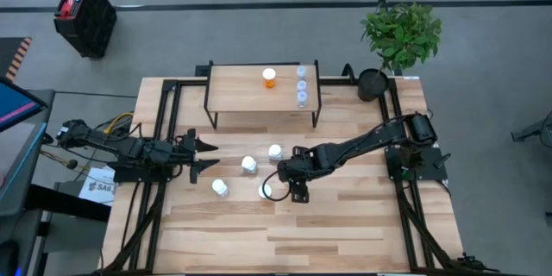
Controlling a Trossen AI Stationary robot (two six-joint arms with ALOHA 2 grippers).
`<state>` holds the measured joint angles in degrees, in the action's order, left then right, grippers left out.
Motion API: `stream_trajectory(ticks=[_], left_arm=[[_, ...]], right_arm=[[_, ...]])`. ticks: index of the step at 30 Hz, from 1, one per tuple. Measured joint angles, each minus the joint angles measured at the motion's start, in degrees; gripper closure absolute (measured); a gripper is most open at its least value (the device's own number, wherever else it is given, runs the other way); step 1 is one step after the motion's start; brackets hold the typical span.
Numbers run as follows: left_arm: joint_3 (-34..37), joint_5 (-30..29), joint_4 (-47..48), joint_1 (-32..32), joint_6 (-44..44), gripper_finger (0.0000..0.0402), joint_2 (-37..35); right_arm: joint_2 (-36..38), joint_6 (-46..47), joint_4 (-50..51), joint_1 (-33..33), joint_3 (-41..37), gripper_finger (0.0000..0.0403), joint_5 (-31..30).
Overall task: Pick and place medicine bottles onto shelf by color
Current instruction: Put the right orange pill bottle aligned with the other orange pill bottle on the shelf
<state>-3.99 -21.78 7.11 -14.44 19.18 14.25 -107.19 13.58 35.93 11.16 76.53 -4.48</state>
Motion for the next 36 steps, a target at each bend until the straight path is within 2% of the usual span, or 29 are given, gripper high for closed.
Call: stream_trajectory(ticks=[19, 29, 36], left_arm=[[0.0, 0.0, -0.02, 0.0, 0.04, 0.018, 0.01], [0.0, 0.0, -0.02, 0.0, 0.07, 0.018, 0.01], [0.0, 0.04, -0.05, 0.02, 0.09, 0.018, -0.01]], right_arm=[[0.01, -0.19, -1.72, -0.39, 0.0, 0.0112, -0.05], [-0.01, -3.58, -1.65, -0.39, 0.0, 0.0112, -0.05], [-3.35, -3.52, -3.55, -0.44, 0.09, 0.0112, -0.05]])
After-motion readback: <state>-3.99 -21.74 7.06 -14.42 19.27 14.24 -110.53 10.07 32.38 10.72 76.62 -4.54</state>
